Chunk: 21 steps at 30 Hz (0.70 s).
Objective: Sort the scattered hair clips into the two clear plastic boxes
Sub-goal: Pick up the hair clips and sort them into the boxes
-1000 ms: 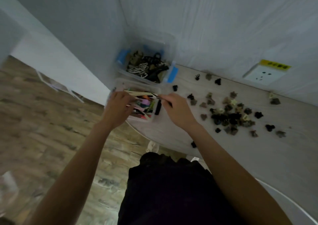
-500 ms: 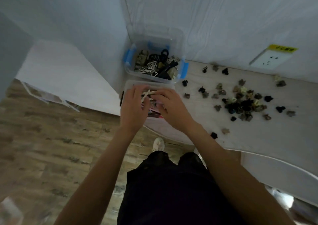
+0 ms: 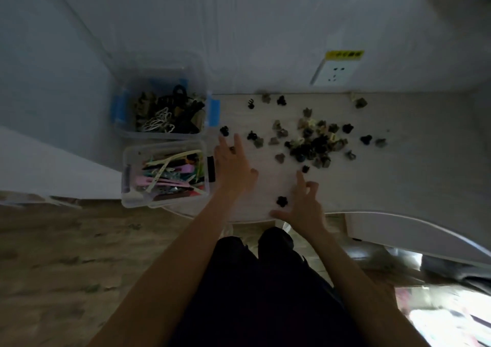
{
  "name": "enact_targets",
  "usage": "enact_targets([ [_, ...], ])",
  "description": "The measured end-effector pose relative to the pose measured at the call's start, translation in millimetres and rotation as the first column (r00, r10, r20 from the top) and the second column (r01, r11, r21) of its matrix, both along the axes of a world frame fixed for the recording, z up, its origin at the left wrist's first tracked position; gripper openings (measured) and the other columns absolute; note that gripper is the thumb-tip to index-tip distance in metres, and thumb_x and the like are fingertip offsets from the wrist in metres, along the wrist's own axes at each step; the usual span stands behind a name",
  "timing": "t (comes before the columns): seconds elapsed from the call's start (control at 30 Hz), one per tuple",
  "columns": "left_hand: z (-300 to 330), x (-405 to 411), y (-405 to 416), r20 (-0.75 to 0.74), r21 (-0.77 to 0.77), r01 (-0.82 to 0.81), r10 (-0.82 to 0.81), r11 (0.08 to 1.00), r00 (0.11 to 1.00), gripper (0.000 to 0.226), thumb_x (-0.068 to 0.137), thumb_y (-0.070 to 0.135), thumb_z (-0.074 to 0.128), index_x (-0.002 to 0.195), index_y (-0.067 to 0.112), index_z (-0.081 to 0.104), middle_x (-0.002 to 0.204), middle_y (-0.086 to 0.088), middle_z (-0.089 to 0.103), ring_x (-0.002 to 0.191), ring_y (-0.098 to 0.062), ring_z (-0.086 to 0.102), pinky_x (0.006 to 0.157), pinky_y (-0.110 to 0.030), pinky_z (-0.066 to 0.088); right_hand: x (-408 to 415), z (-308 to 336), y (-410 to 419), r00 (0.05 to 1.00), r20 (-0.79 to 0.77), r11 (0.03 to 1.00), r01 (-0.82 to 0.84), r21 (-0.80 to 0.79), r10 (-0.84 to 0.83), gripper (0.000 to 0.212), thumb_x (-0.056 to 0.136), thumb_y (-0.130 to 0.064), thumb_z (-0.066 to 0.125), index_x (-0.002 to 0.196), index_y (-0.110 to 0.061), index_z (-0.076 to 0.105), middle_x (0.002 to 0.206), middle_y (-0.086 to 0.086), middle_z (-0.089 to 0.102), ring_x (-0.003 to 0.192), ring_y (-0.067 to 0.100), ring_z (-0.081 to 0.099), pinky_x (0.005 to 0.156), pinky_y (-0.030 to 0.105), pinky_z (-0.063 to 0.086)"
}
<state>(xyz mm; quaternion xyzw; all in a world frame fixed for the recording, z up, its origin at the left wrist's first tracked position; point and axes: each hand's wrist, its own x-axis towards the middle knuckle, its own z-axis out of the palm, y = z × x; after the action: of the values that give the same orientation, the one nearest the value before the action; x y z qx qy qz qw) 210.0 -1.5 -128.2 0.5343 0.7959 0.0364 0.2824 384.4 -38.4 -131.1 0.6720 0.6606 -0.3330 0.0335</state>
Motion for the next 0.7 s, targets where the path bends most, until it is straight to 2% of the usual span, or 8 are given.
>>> enact_targets([
  [0.13,-9.8,-11.0,10.9,0.048,0.004,-0.099,0.099,0.995,0.994,0.102,0.082,0.027,0.063,0.145,0.015,-0.017,0.152,-0.022,-0.019,0.141,-0.042,-0.007,0.115,-0.046,0.008,-16.6,-8.5,19.7,0.980,-0.176,0.993,0.100,0.055,-0.089,0.093,0.074,-0.026,0.076,0.145,-0.016,0.015,0.137,0.012,0.027,0.108,0.030,0.050,0.084,0.037,0.044],
  [0.2,-9.5,-15.2,19.4,0.106,-0.020,-0.124,0.126,0.992,0.986,0.101,0.082,0.024,0.063,0.146,0.012,-0.015,0.153,-0.022,-0.015,0.142,-0.039,-0.010,0.116,-0.043,0.007,-18.7,-9.8,34.6,0.962,-0.250,0.986,0.136,0.092,-0.110,0.082,0.076,-0.016,0.073,0.141,-0.013,0.024,0.132,0.013,0.032,0.106,0.029,0.049,0.083,0.033,0.043],
  [0.3,-10.1,-17.0,34.6,0.189,-0.002,-0.152,0.150,0.988,0.971,0.098,0.082,0.018,0.064,0.146,0.012,-0.011,0.153,-0.019,-0.005,0.141,-0.038,0.002,0.113,-0.043,0.020,-23.1,-11.0,59.2,0.966,-0.246,0.985,0.116,0.125,-0.082,0.072,0.079,-0.014,0.069,0.138,-0.013,0.029,0.135,0.016,0.031,0.110,0.032,0.047,0.082,0.033,0.040],
  [0.4,-13.2,-12.5,43.7,0.197,0.034,-0.054,0.047,0.998,0.979,0.093,0.080,0.015,0.065,0.147,0.012,0.001,0.149,-0.016,0.011,0.136,-0.034,0.018,0.111,-0.037,0.024,-27.5,-14.2,78.9,0.968,-0.246,0.987,0.084,0.135,-0.049,0.070,0.080,-0.015,0.068,0.139,-0.013,0.029,0.140,0.018,0.028,0.118,0.034,0.042,0.091,0.039,0.042],
  [0.53,-14.4,3.8,45.4,0.350,0.072,0.097,-0.116,0.993,0.929,0.082,0.075,0.014,0.068,0.144,0.018,0.023,0.142,-0.011,0.026,0.129,-0.025,0.032,0.108,-0.029,0.031,-28.2,-18.6,90.1,0.972,-0.235,0.993,0.003,0.122,0.026,0.078,0.078,-0.016,0.070,0.142,-0.012,0.025,0.140,0.018,0.025,0.127,0.032,0.034,0.101,0.039,0.037],
  [0.6,-13.0,14.2,45.0,0.367,0.086,0.194,-0.213,0.977,0.905,0.074,0.073,0.016,0.071,0.137,0.020,0.034,0.138,-0.009,0.031,0.124,-0.023,0.038,0.104,-0.026,0.033,-26.2,-18.0,92.0,0.971,-0.231,0.993,-0.026,0.118,0.053,0.075,0.079,-0.015,0.070,0.141,-0.012,0.027,0.139,0.017,0.029,0.122,0.032,0.039,0.100,0.041,0.039],
  [0.7,-14.0,23.0,44.9,0.317,0.115,0.292,-0.314,0.949,0.895,0.068,0.071,0.017,0.071,0.132,0.019,0.041,0.132,-0.008,0.038,0.117,-0.025,0.045,0.101,-0.033,0.040,-24.1,-19.7,93.2,0.973,-0.223,0.994,-0.029,0.110,0.053,0.066,0.079,-0.016,0.069,0.136,-0.013,0.035,0.134,0.015,0.037,0.113,0.032,0.048,0.093,0.043,0.045],
])
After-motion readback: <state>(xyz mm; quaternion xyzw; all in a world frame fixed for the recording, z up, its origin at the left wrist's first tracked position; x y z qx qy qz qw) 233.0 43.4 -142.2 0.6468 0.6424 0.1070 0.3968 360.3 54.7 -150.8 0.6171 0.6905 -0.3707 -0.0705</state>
